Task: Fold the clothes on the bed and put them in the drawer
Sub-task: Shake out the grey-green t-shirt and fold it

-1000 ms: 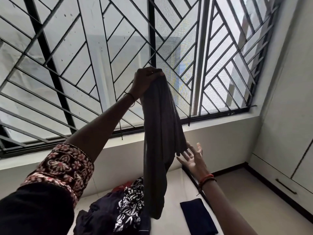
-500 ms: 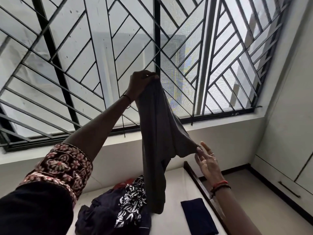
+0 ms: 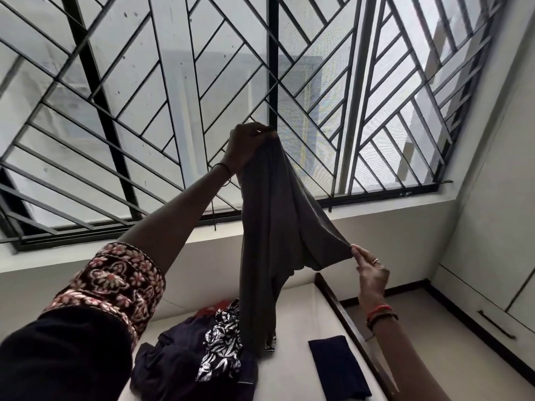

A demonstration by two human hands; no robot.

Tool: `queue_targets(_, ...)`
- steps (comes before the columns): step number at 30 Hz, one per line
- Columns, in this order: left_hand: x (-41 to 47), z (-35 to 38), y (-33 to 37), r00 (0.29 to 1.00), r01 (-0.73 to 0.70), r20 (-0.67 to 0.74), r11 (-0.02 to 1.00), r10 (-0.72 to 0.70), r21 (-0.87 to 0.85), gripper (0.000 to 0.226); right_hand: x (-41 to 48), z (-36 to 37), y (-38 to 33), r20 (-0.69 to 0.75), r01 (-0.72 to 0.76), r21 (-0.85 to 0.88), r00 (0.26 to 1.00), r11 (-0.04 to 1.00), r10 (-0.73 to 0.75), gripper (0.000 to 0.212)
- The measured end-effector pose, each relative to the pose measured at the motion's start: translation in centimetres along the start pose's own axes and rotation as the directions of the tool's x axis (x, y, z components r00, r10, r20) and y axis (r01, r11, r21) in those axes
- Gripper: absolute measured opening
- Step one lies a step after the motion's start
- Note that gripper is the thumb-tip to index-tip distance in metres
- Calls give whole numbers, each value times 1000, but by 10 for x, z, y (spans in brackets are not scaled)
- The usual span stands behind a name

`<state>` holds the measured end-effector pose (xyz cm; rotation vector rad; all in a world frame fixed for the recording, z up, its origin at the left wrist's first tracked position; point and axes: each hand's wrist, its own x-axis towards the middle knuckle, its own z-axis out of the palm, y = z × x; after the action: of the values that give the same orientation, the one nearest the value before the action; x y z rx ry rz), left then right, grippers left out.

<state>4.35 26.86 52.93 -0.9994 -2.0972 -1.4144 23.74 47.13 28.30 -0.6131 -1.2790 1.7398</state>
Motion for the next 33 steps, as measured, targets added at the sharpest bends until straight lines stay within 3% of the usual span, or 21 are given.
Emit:
queue_targets(2,-2,0,0,1000,-5,3,1000,5,0,23,4,-2,-3,-11,57,-37,998,998,-57,27)
queue_targets(6,-5,1,0,1000,-2,-8,1000,2,13,22,16,-8,-7,-99,90,-105,990,990,-100,16)
queue_targets(8,-7,1,1,1000,-1,-12,1000,1,10,22,18,-12,-4,-116,174,-273,970,946,-212,14)
queue_targets(11,-7,2,4,1000,-8,-21,1000,8,24,23,8,-17,1,96,441,-545,878,714,-469,12)
queue_targets(13,-7,3,7,1000,-2,-27,999,2,32,23,0,-20,9,341,645,-570,749,509,-568,16)
queue_targets(16,-6,5,13,1000,1,-25,999,-1,36,24,-11,-23,25,680,835,-486,547,259,-488,20)
queue_targets(19,-7,7,18,1000,9,-27,999,-8,33,23,-27,-12,27,765,851,-497,522,168,-377,20)
queue_targets(22,-9,11,21,1000,11,-19,1000,-11,27,21,-48,3,29,793,873,-481,470,75,-387,25)
queue_targets(24,-11,12,25,1000,15,-10,1000,-14,7,20,-64,13,29,774,857,-504,505,110,-383,10)
queue_targets(26,-13,13,29,1000,7,-13,1000,-7,1,21,-76,24,31,711,773,-612,630,166,-311,36)
queue_targets(29,-15,11,34,999,-29,-16,999,29,18,20,-81,37,34,627,654,-745,753,128,-197,63)
queue_targets(33,-16,5,40,999,-37,-21,999,37,8,17,-77,51,30,561,587,-792,809,169,-176,57)
